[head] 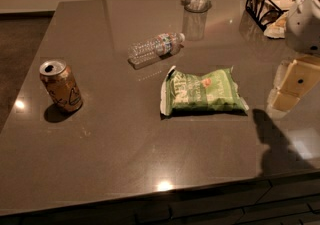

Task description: Move green jalapeno chip bag near orange can

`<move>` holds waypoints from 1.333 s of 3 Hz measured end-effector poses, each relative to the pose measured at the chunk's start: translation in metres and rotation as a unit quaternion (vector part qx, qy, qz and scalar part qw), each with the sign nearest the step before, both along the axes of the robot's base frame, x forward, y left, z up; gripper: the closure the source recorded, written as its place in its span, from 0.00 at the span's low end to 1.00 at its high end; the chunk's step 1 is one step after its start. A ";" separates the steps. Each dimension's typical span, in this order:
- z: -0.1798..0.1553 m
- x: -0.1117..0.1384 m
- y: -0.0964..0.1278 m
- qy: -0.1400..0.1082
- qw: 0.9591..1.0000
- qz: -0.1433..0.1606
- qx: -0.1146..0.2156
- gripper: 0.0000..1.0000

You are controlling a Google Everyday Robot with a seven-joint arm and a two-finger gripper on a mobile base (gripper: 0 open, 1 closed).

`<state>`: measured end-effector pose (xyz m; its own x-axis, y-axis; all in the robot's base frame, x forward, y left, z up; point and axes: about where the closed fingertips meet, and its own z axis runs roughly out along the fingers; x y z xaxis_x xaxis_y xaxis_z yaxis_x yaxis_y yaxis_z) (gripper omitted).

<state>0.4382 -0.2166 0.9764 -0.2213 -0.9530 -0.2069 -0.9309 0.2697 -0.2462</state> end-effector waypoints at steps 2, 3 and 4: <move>-0.017 0.016 0.009 0.018 1.000 0.000 0.005 0.00; -0.046 0.032 0.025 0.044 0.999 0.008 0.018 0.00; -0.068 0.042 0.043 0.057 0.998 0.020 0.034 0.00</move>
Offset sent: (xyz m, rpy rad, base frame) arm 0.0382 0.0205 -0.0501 0.0241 0.1171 -0.0046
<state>0.4805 -0.1735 0.9080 -0.2093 -0.9463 -0.2462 -0.9622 0.2442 -0.1207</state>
